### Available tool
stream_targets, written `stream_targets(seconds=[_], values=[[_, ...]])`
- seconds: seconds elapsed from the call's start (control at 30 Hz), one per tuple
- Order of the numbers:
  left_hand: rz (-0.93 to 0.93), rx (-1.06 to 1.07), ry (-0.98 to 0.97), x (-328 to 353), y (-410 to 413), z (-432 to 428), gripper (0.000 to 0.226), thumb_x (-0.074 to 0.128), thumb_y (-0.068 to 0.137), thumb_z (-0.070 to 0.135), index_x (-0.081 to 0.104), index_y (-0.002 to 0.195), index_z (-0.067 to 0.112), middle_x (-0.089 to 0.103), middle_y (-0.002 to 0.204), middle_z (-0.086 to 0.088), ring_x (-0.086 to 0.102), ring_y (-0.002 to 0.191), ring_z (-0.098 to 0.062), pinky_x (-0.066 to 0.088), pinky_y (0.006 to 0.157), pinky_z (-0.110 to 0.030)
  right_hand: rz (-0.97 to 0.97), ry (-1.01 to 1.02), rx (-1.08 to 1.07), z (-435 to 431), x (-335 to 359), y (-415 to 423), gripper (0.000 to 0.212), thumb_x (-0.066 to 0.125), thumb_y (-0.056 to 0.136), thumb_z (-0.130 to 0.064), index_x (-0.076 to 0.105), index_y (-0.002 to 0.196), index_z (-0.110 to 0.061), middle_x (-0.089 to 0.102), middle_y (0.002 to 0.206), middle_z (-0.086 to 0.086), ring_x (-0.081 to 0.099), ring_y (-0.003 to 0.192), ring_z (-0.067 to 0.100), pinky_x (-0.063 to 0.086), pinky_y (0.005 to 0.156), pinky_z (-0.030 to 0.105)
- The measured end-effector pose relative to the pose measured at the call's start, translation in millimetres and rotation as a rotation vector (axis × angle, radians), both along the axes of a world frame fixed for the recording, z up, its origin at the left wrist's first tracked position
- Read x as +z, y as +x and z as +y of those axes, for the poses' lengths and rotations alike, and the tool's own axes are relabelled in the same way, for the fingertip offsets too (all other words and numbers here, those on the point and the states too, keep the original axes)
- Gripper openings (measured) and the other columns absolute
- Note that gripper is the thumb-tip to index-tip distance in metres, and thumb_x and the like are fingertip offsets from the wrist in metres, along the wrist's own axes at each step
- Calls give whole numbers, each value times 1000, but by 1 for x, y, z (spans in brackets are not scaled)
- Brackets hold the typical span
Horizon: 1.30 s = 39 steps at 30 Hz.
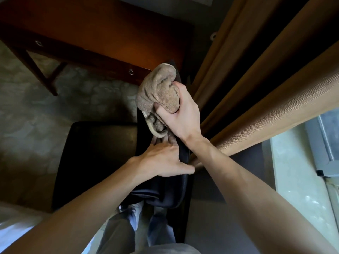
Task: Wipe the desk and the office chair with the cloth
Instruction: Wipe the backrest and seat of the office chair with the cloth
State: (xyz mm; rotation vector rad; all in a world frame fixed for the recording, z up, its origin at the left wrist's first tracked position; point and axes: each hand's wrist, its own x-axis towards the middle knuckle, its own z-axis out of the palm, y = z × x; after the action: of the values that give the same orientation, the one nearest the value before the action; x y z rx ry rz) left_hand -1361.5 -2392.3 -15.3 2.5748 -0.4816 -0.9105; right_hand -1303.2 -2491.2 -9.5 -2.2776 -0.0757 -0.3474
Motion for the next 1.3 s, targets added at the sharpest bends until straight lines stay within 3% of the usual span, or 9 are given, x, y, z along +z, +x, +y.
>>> stream_targets(seconds=[0.43,0.6,0.7,0.77,0.87,0.93,1.03,1.17,1.3], values=[[11,-287,-7,-4,-58,185,131,62,66,78,11,160,2,13,168,-20,15,155,-35,24,125,-40,32,24,-252,157,-5,-94,67,71,84,-50,47,143,-29,62,136,-1,63,119,26,53,96,46],[-64,-287,95,6,-70,295,127,67,58,78,28,154,5,29,163,-17,30,148,-31,30,123,-38,98,97,-277,238,1,-112,60,69,85,-55,47,136,-34,65,128,-4,65,114,28,48,90,39],[-16,-163,149,9,-73,371,138,80,72,69,-4,166,11,-9,174,-8,-6,159,-20,1,122,-23,49,274,-260,251,15,-110,57,69,85,-58,49,134,-35,69,123,-9,66,112,19,51,96,38],[-33,-46,161,12,-81,424,143,80,68,74,-7,166,17,-14,173,-3,-11,159,-16,0,124,-26,0,319,-228,253,18,-107,60,69,86,-55,49,137,-31,68,125,-9,65,113,15,51,101,38],[-143,155,100,18,-101,486,142,79,60,81,4,167,25,3,174,1,2,160,-18,10,129,-39,-10,301,-224,258,18,-100,67,68,89,-54,43,145,-26,62,138,-1,60,125,22,47,108,41],[-127,383,-74,19,-116,510,130,75,55,88,28,163,34,34,165,3,30,152,-17,29,122,-38,24,284,-217,265,15,-97,70,68,91,-52,39,149,-24,56,145,4,55,131,27,43,111,41],[-144,704,-311,10,-126,526,85,55,57,99,66,122,46,64,130,16,56,125,-7,39,102,-26,91,245,-208,278,2,-98,71,68,95,-48,36,151,-19,51,148,10,51,134,32,37,107,36],[-413,874,14,-5,-114,537,76,17,99,78,73,120,32,69,127,-7,55,128,-32,29,114,-50,198,161,-188,297,-15,-108,74,65,95,-54,32,153,-20,50,150,11,52,134,36,41,111,47],[-451,860,144,-2,-100,559,77,14,104,70,73,117,22,68,124,-13,54,128,-33,26,113,-51,197,163,-240,331,-25,-124,71,64,95,-52,35,151,-22,54,148,9,55,131,37,44,110,50]])
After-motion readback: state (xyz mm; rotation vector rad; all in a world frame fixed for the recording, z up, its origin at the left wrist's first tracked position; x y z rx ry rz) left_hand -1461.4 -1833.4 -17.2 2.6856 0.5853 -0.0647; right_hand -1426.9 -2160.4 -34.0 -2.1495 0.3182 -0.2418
